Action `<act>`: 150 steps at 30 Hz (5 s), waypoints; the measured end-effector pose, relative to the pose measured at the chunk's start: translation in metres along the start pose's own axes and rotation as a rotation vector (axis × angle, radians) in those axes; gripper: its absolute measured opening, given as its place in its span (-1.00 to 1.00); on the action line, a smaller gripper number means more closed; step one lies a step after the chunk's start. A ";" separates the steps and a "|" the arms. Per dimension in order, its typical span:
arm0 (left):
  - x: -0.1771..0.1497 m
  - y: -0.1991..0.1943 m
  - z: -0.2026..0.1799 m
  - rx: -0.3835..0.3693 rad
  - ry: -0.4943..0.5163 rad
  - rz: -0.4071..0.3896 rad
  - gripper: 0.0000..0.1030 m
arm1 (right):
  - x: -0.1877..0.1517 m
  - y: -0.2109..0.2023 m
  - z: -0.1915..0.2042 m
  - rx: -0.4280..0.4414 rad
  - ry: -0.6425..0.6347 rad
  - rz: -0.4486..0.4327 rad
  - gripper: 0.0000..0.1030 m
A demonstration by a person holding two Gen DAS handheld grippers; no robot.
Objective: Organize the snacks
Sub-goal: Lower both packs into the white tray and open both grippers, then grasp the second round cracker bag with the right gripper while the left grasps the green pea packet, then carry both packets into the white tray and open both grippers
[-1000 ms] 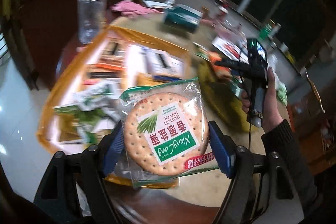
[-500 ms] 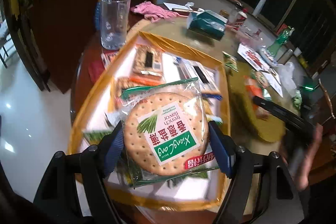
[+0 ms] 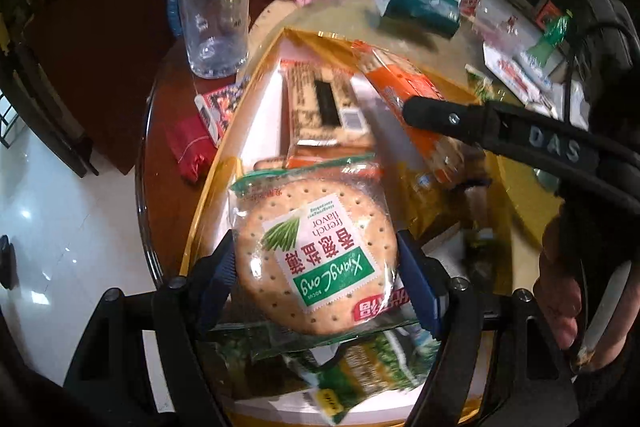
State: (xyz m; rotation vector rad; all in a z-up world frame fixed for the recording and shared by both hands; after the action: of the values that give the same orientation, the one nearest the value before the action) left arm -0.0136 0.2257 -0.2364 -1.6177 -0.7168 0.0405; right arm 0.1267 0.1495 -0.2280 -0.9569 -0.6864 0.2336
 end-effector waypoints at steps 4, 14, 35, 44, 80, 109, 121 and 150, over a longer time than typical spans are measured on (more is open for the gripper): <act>-0.003 0.002 0.013 0.001 -0.041 -0.009 0.50 | -0.005 0.004 0.004 0.014 0.000 -0.016 0.14; -0.022 -0.049 -0.003 -0.015 -0.147 -0.191 0.63 | -0.034 -0.096 -0.028 0.127 -0.036 -0.196 0.47; -0.036 -0.043 -0.124 -0.155 -0.043 -0.178 0.73 | 0.033 -0.095 -0.328 -0.309 0.590 -0.155 0.55; -0.036 -0.043 -0.107 -0.142 -0.075 -0.178 0.73 | 0.072 -0.061 -0.342 -0.495 0.620 -0.128 0.61; 0.178 0.154 -0.254 0.181 0.100 0.066 0.15 | -0.181 -0.152 -0.266 -0.462 0.257 -0.228 0.47; -0.103 -0.065 -0.158 -0.072 0.087 -0.015 -0.36 | -0.177 -0.176 -0.198 -0.147 0.164 -0.329 0.47; -0.109 -0.064 -0.053 -0.025 -0.056 -0.044 -0.36 | -0.131 -0.121 -0.042 0.149 -0.121 -0.183 0.47; -0.131 -0.103 -0.067 0.324 -0.006 -0.402 0.76 | -0.170 -0.132 -0.027 0.089 -0.052 -0.245 0.60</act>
State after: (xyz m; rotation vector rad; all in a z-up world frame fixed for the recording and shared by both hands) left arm -0.1338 0.1057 -0.1786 -1.1462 -0.9760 -0.1244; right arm -0.0012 -0.0241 -0.2042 -0.7756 -0.8270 0.0723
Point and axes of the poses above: each gripper's, at about its wrist camera, not at the fingertips, and y roughly the way its jaws point, z to its left, x to its top, the point moved 5 cm from there along y, roughly the way its jaws point, and after that the axes turned 4 degrees about z, right-handed, at the moved point
